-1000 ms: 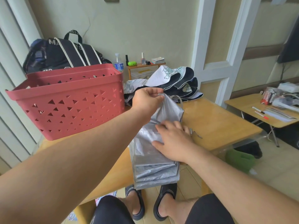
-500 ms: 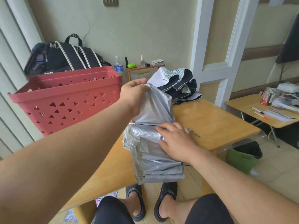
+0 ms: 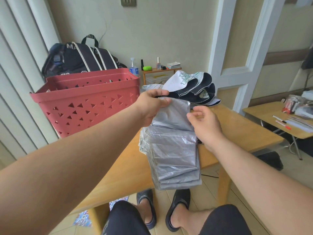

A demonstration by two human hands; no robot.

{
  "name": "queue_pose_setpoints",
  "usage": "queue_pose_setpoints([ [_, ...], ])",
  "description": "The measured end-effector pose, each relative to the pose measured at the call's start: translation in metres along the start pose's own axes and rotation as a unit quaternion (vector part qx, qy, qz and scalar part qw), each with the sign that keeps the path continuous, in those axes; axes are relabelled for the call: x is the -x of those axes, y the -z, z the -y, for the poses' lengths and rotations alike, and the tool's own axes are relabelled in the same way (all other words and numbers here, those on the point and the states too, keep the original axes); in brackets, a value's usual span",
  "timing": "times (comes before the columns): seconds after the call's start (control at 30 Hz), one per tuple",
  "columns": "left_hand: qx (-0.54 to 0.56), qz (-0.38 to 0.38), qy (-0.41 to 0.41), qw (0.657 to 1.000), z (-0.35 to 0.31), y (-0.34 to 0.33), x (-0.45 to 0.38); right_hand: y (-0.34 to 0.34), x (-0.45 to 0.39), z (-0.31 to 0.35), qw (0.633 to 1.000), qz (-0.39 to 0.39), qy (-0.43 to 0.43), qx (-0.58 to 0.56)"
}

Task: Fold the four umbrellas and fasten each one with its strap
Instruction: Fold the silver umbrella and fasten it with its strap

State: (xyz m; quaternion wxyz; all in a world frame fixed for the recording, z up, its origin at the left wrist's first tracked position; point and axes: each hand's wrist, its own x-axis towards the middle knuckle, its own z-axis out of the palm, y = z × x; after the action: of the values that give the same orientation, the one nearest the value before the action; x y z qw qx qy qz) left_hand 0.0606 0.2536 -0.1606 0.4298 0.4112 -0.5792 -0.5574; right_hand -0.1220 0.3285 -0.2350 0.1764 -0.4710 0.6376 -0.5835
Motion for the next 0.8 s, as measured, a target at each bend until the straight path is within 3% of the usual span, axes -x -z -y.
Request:
queue_pose_setpoints([
  [0.17,-0.010,0.008,-0.046,0.999,0.006,0.006,0.007,0.002,-0.022,0.031,0.987,0.094,-0.068,-0.108],
  [0.4,-0.039,0.008,-0.080,0.996,0.010,0.007,0.018,0.013,-0.047,0.051,0.992,0.026,-0.078,-0.101],
  [0.53,-0.055,-0.016,-0.109,0.992,0.006,0.006,0.017,0.016,-0.045,0.055,0.989,0.034,-0.063,-0.133],
  [0.7,-0.070,-0.067,-0.144,0.985,0.000,0.009,0.023,0.020,-0.040,0.051,0.988,0.081,-0.063,-0.112],
  [0.8,-0.091,-0.060,-0.136,0.985,-0.002,0.013,0.037,0.027,-0.029,0.049,0.992,0.126,-0.020,-0.019],
])
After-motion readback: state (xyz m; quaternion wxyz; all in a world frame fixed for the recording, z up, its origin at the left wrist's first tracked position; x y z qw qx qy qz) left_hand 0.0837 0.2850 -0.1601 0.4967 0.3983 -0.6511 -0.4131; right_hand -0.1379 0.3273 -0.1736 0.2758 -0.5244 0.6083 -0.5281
